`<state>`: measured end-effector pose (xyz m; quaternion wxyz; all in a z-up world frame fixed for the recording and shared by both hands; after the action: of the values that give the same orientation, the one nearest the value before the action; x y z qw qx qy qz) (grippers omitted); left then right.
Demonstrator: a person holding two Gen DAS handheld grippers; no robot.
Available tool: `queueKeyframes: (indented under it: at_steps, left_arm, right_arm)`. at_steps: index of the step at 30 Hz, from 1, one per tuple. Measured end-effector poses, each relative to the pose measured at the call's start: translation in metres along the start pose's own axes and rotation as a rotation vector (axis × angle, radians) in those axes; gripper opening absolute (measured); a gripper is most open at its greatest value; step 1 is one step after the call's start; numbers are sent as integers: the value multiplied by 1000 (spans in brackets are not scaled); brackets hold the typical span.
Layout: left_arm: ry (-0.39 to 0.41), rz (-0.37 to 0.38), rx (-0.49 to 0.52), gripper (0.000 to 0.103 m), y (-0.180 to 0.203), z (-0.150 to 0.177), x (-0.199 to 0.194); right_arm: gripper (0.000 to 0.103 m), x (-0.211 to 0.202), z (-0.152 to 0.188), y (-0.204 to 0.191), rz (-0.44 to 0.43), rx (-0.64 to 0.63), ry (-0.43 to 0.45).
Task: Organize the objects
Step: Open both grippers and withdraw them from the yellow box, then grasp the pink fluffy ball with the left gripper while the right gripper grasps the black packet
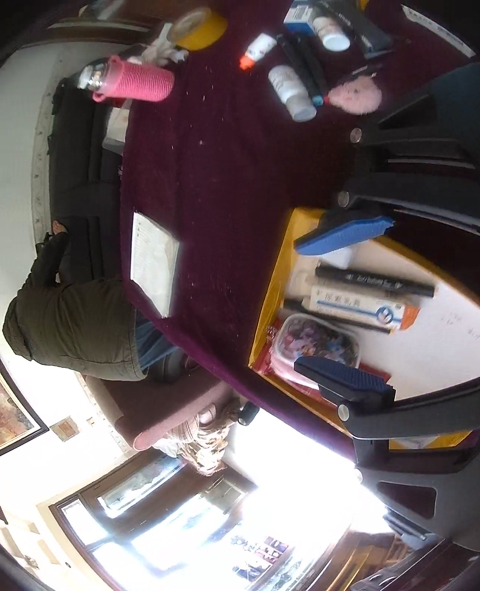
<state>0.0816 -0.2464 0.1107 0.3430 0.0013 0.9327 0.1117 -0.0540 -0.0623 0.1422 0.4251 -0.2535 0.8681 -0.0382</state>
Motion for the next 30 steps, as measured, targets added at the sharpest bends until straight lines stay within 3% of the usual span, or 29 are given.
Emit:
queueKeyframes:
  at_steps: [7, 11, 17, 19, 23, 30]
  left_arm:
    - [-4, 22, 147, 69, 77, 23, -10]
    - [-48, 72, 192, 69, 112, 35, -6]
    - [-146, 156, 202, 69, 156, 51, 17]
    - [-176, 179, 205, 69, 171, 59, 24]
    - [-196, 185, 244, 69, 194, 69, 29]
    - [-214, 171, 214, 69, 200, 55, 46]
  right_arm:
    - [61, -62, 69, 54, 104, -15, 35]
    - [61, -109, 104, 119, 155, 101, 66]
    - [68, -184, 151, 235, 327, 324, 128]
    - [68, -197, 162, 264, 317, 408, 145]
    - [68, -188, 154, 278, 296, 431, 135]
    - [67, -105, 123, 278, 231, 487, 5]
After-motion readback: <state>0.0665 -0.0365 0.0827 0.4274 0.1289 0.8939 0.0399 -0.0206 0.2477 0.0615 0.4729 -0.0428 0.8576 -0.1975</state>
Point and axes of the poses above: each gripper's, at about its wrist camera, not at the fingertips, and x roughly the way its jaws point, y to its right, z to its underside, the point moved 1 cm from there along x, roughly the way its jaws point, and after that the axes turned 2 degrees about -x, right-handed, at the moved point
